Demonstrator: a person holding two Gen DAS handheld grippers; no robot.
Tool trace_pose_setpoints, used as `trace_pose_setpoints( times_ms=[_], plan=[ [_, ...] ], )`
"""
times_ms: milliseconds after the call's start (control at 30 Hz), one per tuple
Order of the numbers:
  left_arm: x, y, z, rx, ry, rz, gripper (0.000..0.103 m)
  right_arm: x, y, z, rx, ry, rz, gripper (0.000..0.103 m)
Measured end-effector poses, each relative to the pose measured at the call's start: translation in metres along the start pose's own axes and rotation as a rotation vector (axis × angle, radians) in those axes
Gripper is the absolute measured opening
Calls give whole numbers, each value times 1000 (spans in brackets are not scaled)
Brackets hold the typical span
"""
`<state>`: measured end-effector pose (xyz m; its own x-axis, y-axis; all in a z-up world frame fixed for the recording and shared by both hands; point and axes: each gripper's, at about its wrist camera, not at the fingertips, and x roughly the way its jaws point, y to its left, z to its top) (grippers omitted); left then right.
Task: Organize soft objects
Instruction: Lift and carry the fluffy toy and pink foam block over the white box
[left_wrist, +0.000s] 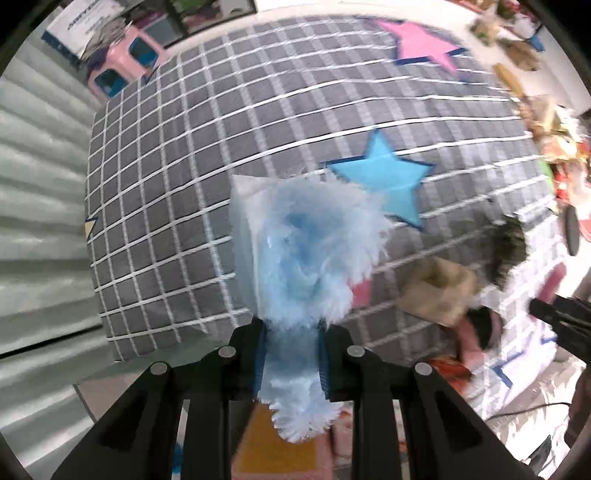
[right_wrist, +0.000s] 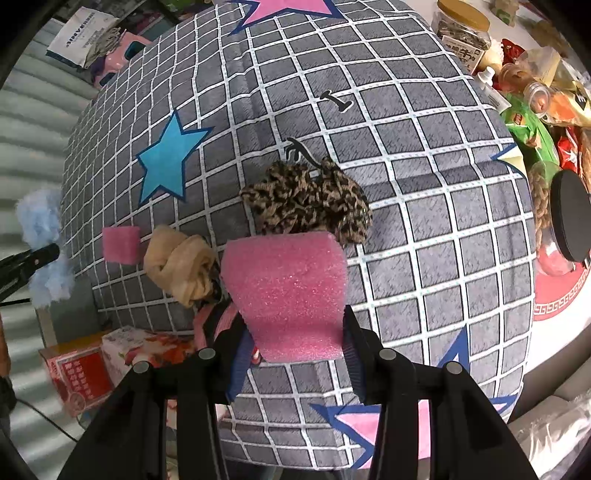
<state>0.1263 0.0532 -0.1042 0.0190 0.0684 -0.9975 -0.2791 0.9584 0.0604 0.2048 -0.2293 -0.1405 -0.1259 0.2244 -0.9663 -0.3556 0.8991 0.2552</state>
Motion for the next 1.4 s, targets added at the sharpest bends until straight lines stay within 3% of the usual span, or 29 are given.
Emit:
trace_pose_setpoints(
  times_ms=[267, 567, 833, 1133, 1400],
  plan=[
    [-50, -49, -33, 90, -73, -88, 26, -2, 17, -17, -24, -9, -9, 46],
    [-80, -62, -102, 129, -110, -146, 26, -7, 46, -65, -102, 15, -29, 46],
    [-102, -39, -160, 81, -143, -168, 26, 29, 66, -110, -149, 106, -48, 46],
    [-116, -3, -202, -25, -176, -155, 26, 54, 98, -146, -212, 169, -31, 46],
    [-119, 30, -232, -132, -189, -142, 26, 63, 122, -146, -224, 160, -19, 46]
  ],
)
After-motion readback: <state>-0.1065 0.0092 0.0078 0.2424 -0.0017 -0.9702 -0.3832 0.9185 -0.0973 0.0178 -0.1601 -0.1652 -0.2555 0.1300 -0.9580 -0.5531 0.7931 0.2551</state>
